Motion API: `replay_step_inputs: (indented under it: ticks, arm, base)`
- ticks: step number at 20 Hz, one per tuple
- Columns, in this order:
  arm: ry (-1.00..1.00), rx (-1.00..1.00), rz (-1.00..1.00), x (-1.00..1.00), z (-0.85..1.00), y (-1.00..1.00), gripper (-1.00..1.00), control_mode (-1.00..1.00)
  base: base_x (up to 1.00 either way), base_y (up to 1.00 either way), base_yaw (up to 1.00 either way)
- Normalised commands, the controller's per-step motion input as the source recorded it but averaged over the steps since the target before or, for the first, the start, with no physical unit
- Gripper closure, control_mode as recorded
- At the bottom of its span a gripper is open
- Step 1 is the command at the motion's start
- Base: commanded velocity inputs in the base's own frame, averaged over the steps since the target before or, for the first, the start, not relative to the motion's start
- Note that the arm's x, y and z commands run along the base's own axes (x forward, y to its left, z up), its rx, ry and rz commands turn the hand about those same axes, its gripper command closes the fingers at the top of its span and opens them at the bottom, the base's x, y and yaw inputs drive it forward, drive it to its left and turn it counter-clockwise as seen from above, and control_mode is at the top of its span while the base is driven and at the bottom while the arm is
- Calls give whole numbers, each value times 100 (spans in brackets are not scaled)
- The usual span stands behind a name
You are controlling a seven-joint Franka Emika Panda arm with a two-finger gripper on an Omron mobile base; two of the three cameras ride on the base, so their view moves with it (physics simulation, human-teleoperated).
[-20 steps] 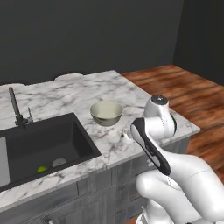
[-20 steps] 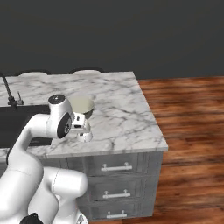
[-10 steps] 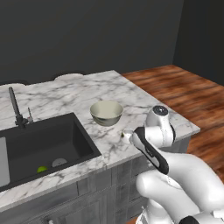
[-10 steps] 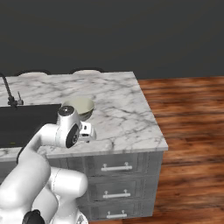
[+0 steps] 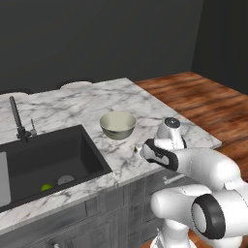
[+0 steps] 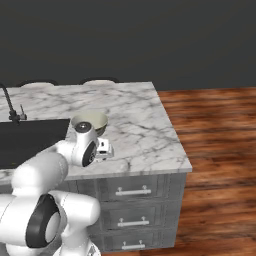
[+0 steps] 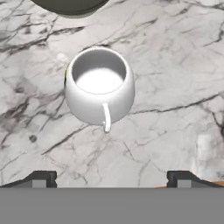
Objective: Clear the mugs and bowl far away from the sink.
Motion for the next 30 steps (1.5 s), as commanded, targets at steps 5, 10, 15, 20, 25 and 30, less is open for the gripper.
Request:
replay_step_inputs:
  ticks: [5, 10, 15, 20, 25, 30]
  arm:
    - [0, 0, 4, 31, -30, 4, -100, -100]
    - [0, 0, 1, 40, -21, 15, -100, -100]
    - [0, 0, 2, 29, -19, 3, -100, -100]
    - [0, 0, 3, 34, -17, 0, -100, -100]
    - [0, 0, 5, 9, -7, 0, 100, -100]
    - [0, 0, 1, -1, 0, 0, 100, -100]
  base:
    - [0, 0, 0]
    - [0, 0, 0]
    - [0, 0, 0]
    - [0, 0, 0]
    - [0, 0, 0]
    - [0, 0, 0]
